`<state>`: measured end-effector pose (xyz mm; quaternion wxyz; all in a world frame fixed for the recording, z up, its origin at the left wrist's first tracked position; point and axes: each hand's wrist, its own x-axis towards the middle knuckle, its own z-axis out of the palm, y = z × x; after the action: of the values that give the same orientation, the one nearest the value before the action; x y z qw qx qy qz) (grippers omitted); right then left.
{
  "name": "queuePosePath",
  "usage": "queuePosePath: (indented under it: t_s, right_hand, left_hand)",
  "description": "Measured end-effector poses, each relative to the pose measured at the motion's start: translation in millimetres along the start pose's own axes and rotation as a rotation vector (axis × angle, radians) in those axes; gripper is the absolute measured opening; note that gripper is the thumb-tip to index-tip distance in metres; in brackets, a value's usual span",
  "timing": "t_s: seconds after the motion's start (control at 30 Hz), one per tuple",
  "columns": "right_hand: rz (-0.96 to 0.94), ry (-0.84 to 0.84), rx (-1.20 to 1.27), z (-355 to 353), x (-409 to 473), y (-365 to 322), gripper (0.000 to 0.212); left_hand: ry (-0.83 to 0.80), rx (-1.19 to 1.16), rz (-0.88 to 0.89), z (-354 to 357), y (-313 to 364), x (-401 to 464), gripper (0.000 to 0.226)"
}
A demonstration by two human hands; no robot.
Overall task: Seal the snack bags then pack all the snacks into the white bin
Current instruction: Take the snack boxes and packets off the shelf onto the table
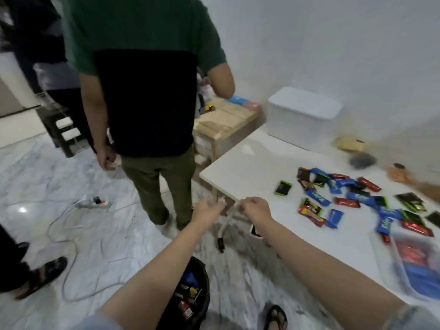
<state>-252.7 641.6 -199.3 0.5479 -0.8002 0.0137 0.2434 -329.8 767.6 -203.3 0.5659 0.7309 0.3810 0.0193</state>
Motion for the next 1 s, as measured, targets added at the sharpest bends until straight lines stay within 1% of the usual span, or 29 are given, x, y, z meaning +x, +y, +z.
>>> queuePosePath:
  t_s: [0.03,0.07,0.13,0.2,0.27,0.37,0.4,0.47,0.5,0.57,0.6,0.67,0.77,0.8,0.93,1.0]
  right_hand:
    - [0.008,0.044,0.036,-23,-6,4,0.015]
    - [0.02,0.091,0.08,-46,-10,11,0.009]
    - [0.043,0.189,0.147,-93,-19,24,0.016]
    - [0.071,0.286,0.203,-142,-34,36,0.012]
    - [0.083,0.375,0.26,-190,-48,53,0.012]
    - [0.098,0.493,0.323,-258,-69,82,0.026]
    - [0.105,0.542,0.344,-280,-78,92,0.028]
    - [0.131,0.622,0.36,-326,-97,111,0.022]
    - [0.137,0.646,0.355,-349,-110,121,0.019]
    - [0.128,0.699,0.348,-396,-130,146,0.015]
    - [0.129,0.734,0.353,-419,-139,161,0.013]
    - [0.136,0.797,0.368,-463,-155,191,0.011]
    - [0.194,0.857,0.398,-524,-174,234,0.024]
    - [0.202,0.876,0.407,-541,-179,245,0.025]
    - [0.213,0.942,0.424,-598,-190,274,0.007]
    - [0.224,0.96,0.425,-623,-182,284,0.005]
  left_hand:
    - [-0.036,0.022,0.026,16,10,-7,0.052]
    - [-0.078,0.058,0.053,34,21,-16,0.059]
    - [-0.149,0.116,0.103,72,40,-35,0.064]
    - [-0.234,0.153,0.149,112,59,-56,0.066]
    - [-0.303,0.197,0.212,153,77,-80,0.066]
    - [-0.401,0.268,0.293,220,101,-115,0.062]
    - [-0.428,0.282,0.314,243,109,-128,0.062]
    - [-0.495,0.291,0.333,290,121,-158,0.058]
    - [-0.535,0.287,0.352,314,126,-175,0.049]
    - [-0.598,0.296,0.394,363,132,-210,0.023]
    - [-0.623,0.3,0.418,389,133,-225,0.024]
    - [-0.667,0.314,0.451,436,133,-255,0.034]
    - [-0.73,0.333,0.482,499,129,-291,0.039]
    - [-0.751,0.336,0.474,516,128,-300,0.042]
    - [-0.793,0.361,0.447,571,124,-319,0.049]
    - [-0.789,0.389,0.44,603,125,-316,0.047]
